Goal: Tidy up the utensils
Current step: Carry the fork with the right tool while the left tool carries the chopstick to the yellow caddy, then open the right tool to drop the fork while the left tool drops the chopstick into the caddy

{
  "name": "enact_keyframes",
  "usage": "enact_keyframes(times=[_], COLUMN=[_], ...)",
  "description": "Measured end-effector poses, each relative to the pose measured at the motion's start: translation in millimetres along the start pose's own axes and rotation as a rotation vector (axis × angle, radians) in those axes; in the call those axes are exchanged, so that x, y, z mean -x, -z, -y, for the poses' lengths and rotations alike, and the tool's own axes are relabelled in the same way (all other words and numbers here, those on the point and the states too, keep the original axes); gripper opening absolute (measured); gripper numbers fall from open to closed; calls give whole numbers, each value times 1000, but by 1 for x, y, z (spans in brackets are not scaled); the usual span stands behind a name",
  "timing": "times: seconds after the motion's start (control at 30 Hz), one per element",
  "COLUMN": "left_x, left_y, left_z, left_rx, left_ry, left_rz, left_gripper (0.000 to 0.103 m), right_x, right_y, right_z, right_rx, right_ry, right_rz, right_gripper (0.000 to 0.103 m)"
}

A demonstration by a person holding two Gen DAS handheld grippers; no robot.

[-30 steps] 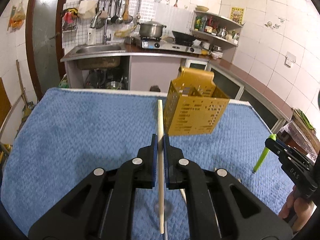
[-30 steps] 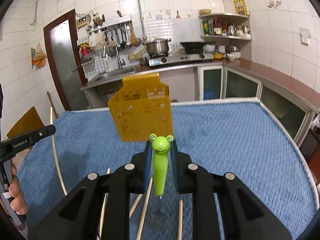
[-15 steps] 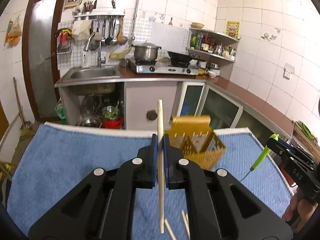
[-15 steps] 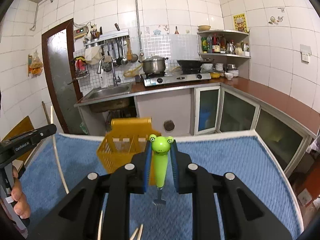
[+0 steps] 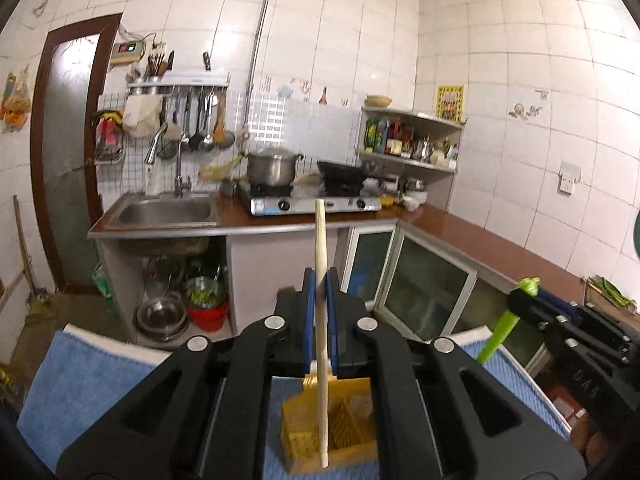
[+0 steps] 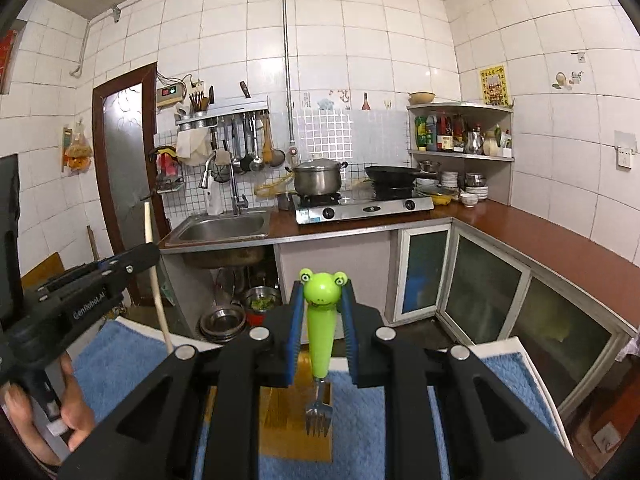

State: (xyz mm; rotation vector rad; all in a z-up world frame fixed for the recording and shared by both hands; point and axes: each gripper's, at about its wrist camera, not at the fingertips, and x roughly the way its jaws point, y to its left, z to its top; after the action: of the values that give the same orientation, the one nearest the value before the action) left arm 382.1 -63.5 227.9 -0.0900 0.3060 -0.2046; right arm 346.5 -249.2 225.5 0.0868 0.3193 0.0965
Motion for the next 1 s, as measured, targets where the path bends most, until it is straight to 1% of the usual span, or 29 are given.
enact_keyframes(times=[0.1,0.2,0.33,0.43,0.57,0.7,0.93,1.0], left_x=[-15,-33,-57,-71,-75,-79,-89,-89], left_y=[3,15,45,67,89,111,131,135], left_z=[2,1,-6,-12,-18,-25,-33,-33], left_rx=[-5,-2,6,8,0,-4,5,-7], left_ry=[-1,-3,13,5,-8,-25,-47,-52], left_rz=[31,39,8,-24,-42,-61,-91,-92], left_gripper=[4,4,4,4,4,4,5,5], right_x=[-20,-39,-59,-70,-79,-85,-89,-90], right_y=[4,17,44,67,93,107,123,128], right_z=[-3,-3,-3,-5,-10,-12,-14,-14], right_rx=[1,-3,8,13,24,33,47,48], right_ry=[-6,-17,-33,-46,-47,-36,-28,-27], right_rz=[-4,-16,-35,-53,-78,-87,-76,-77], right_gripper=[19,19,19,19,19,19,19,19])
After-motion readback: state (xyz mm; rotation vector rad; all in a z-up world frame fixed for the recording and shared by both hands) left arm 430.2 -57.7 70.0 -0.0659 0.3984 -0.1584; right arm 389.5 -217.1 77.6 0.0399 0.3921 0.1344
